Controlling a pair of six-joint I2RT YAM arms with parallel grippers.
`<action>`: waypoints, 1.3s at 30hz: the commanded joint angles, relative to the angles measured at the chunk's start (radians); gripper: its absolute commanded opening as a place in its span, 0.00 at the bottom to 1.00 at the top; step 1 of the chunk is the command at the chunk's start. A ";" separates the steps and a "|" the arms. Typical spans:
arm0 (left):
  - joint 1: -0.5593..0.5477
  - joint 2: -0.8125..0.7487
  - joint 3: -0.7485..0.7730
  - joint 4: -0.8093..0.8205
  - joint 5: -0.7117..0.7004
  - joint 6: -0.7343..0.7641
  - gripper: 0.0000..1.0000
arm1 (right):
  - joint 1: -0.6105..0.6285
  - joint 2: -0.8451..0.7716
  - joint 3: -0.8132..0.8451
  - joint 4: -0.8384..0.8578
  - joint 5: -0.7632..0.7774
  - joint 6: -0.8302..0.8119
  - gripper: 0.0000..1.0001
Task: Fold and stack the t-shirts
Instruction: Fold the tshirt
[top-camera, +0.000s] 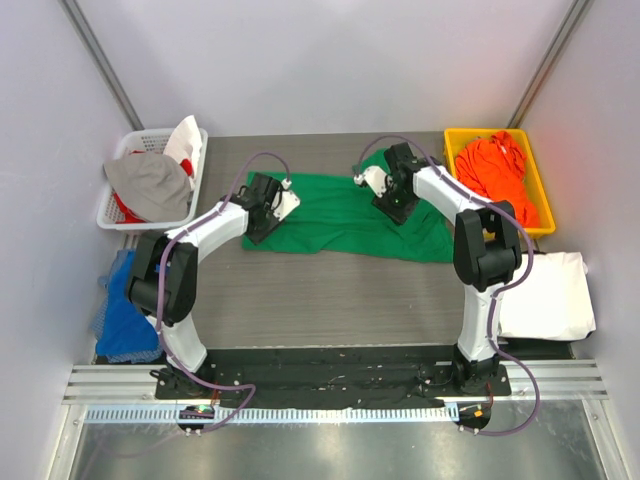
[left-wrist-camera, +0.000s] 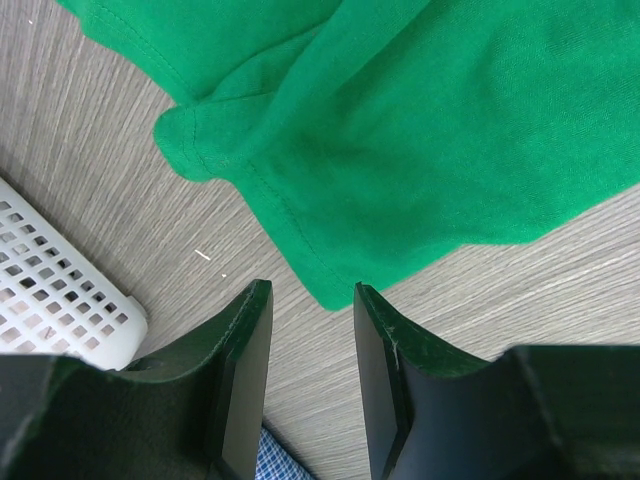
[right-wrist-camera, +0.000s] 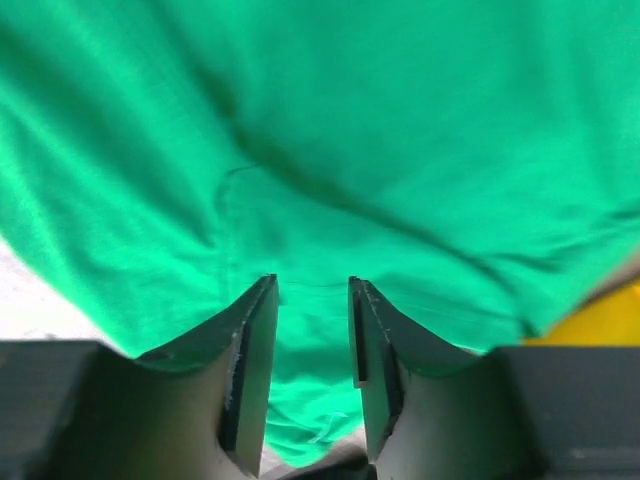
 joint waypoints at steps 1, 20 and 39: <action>0.003 0.004 -0.001 0.032 -0.008 0.009 0.42 | 0.017 -0.060 -0.054 0.011 0.004 0.012 0.43; 0.005 -0.002 -0.032 0.047 -0.013 0.011 0.42 | 0.019 -0.042 -0.138 0.077 0.041 0.006 0.41; 0.003 0.005 -0.042 0.056 -0.010 0.008 0.41 | 0.019 -0.020 -0.106 0.073 0.059 -0.003 0.01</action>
